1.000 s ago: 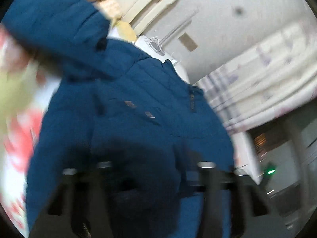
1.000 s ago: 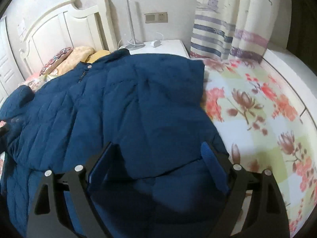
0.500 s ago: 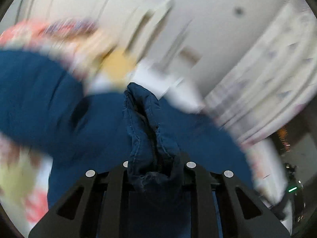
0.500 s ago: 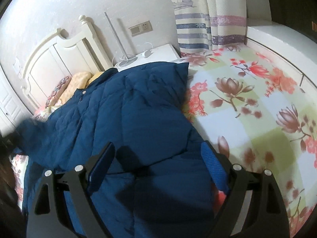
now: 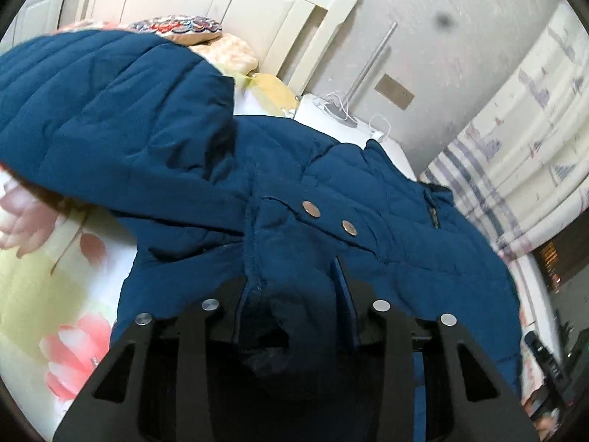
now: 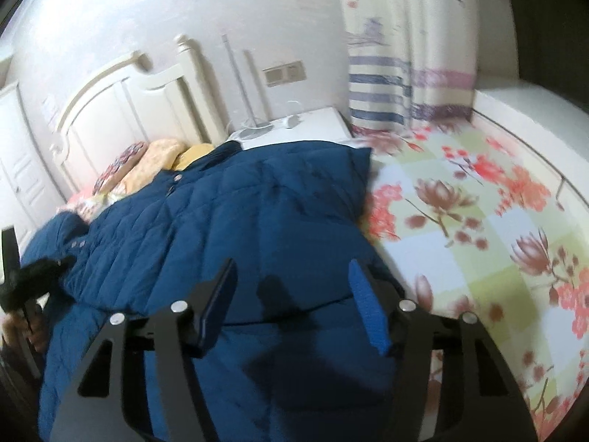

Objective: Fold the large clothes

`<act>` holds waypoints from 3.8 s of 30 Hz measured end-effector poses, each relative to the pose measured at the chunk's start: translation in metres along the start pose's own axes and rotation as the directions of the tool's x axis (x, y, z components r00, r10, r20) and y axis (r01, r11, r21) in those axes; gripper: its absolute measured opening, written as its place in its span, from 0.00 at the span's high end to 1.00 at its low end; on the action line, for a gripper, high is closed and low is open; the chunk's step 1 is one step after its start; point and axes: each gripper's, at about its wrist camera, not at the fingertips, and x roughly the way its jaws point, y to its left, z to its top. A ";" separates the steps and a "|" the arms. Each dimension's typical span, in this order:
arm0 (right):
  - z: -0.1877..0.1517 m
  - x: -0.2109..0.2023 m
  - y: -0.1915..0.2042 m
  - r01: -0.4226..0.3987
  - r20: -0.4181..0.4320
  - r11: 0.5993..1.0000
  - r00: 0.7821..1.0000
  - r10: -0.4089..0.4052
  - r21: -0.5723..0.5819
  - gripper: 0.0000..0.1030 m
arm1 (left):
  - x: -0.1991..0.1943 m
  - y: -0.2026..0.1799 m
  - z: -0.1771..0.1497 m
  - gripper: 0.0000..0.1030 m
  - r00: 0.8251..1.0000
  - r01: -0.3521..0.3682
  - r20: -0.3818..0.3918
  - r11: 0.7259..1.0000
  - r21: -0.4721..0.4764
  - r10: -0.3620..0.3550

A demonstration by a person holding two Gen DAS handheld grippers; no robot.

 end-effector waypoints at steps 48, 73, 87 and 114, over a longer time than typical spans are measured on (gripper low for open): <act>-0.030 0.066 0.159 0.021 -0.227 0.930 0.968 -0.111 -0.367 0.02 | -0.145 0.263 0.068 0.11 0.895 0.170 0.403 0.688 -0.706 0.192; -0.005 -0.035 0.006 -0.005 0.322 0.933 0.939 -0.119 0.359 0.09 | 0.019 -0.205 -0.034 0.94 0.997 0.059 -0.072 0.747 0.662 -0.015; -0.010 -0.023 -0.008 -0.037 0.274 0.906 0.958 -0.088 0.422 0.09 | -0.062 -0.161 -0.052 0.29 0.987 -0.074 0.157 0.771 0.632 -0.034; -0.008 -0.004 0.165 0.026 0.147 0.955 0.989 0.018 -0.297 0.09 | 0.004 0.017 -0.018 0.04 0.942 -0.320 -0.034 0.926 0.201 0.333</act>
